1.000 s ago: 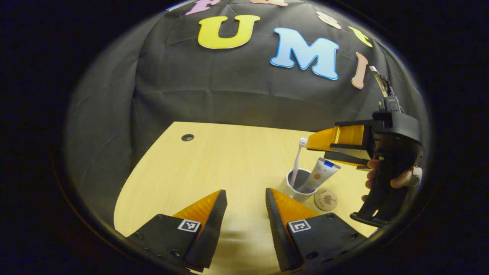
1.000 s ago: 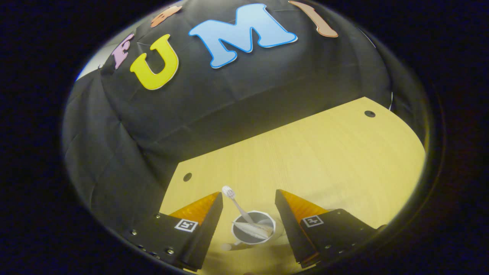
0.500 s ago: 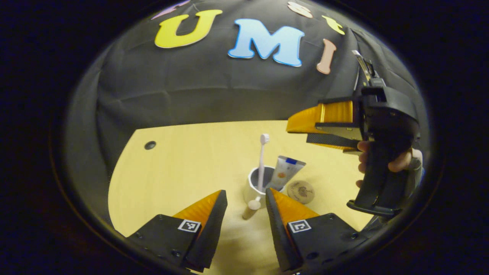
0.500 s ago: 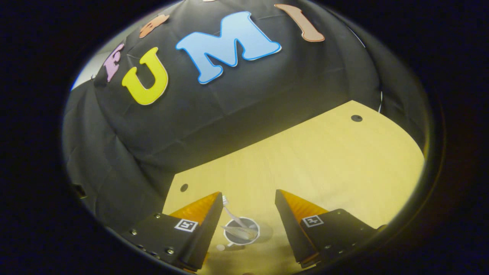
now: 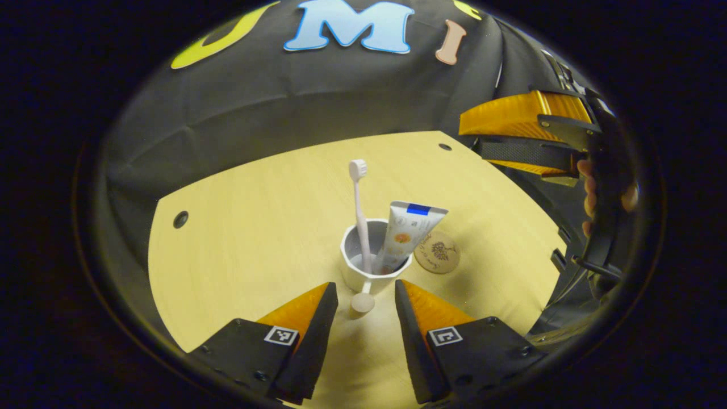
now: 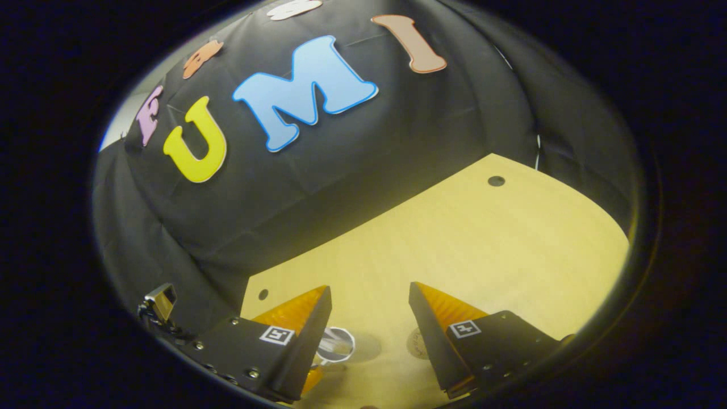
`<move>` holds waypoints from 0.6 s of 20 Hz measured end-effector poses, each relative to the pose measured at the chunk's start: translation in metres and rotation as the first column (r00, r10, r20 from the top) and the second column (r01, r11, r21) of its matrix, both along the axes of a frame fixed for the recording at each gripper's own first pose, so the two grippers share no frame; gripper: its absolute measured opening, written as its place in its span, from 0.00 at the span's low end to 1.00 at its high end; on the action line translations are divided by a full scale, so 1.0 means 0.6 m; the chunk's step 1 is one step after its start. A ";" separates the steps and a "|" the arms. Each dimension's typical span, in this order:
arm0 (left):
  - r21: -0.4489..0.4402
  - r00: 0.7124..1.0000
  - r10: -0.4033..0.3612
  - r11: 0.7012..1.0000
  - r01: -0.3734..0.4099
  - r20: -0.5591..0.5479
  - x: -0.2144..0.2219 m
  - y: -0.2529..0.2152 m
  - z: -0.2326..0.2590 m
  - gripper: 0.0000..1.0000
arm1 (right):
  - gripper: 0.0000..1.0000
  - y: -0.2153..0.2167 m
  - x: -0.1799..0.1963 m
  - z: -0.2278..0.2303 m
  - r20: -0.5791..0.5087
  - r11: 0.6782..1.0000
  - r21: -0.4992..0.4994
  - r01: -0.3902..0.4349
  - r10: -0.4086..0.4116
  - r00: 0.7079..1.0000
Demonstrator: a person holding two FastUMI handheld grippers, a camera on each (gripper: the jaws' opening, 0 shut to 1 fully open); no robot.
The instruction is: Put the toothbrush and toothpaste on the desktop into the cup, then pick up the cup and place it on the coaster on the desktop.
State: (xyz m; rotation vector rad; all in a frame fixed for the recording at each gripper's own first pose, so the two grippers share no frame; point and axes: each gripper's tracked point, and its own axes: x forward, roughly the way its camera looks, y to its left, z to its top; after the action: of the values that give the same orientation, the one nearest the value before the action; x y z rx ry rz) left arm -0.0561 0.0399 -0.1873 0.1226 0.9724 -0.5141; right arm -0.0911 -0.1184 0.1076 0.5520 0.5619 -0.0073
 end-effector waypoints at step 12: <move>0.179 0.963 -0.102 0.973 0.149 -0.250 0.013 0.011 -0.091 0.69 | 0.83 -0.183 -0.077 -0.050 -0.092 0.974 -0.002 0.225 -0.224 0.970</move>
State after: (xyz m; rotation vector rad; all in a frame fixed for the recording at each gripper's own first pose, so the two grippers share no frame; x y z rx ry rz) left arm -0.0482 0.0466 -0.2418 0.3070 1.2574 -0.5580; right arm -0.1372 -0.2279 0.0776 0.6235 0.5864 -0.2463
